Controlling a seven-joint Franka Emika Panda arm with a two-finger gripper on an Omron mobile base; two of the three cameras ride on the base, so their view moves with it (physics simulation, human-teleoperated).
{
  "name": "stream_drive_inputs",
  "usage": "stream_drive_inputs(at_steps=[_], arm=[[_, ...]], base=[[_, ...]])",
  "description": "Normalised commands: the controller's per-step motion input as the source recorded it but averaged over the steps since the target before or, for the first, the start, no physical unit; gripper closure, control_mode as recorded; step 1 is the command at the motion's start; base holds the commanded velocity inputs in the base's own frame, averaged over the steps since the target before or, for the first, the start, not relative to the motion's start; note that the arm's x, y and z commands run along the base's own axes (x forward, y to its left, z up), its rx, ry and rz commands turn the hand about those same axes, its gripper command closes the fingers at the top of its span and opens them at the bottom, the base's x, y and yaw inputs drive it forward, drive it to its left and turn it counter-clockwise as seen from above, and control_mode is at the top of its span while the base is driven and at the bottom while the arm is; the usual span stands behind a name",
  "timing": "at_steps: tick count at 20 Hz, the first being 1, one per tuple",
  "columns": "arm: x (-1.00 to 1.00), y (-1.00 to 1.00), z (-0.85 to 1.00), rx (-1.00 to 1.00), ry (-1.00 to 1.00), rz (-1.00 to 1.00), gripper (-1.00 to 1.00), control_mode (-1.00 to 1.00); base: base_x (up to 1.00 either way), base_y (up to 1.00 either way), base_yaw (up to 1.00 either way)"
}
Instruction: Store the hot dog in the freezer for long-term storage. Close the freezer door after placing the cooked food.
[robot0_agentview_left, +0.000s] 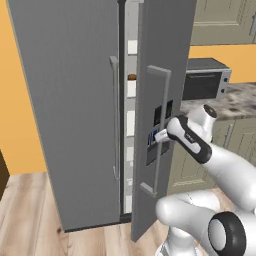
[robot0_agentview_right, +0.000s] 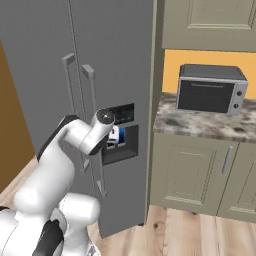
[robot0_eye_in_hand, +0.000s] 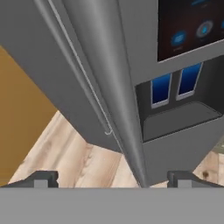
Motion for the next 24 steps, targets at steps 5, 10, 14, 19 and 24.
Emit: stream_drive_inputs(at_steps=[5,10,14,19,24], arm=[[0.32,-0.01,0.0,-0.23,-0.03,-0.02,-1.0,-1.0],[0.35,0.03,0.03,-0.02,0.0,-0.01,-1.0,-1.0],[0.51,0.0,0.0,0.0,0.0,0.0,-1.0,-1.0],[0.37,0.0,0.0,0.0,0.01,-0.02,-1.0,-1.0],[0.37,0.15,0.0,0.0,-0.01,-0.05,-1.0,-1.0]], base=[[0.0,0.0,0.0],[0.0,0.0,0.0],[0.0,0.0,0.0],[0.0,0.0,0.0],[0.0,0.0,0.0]])
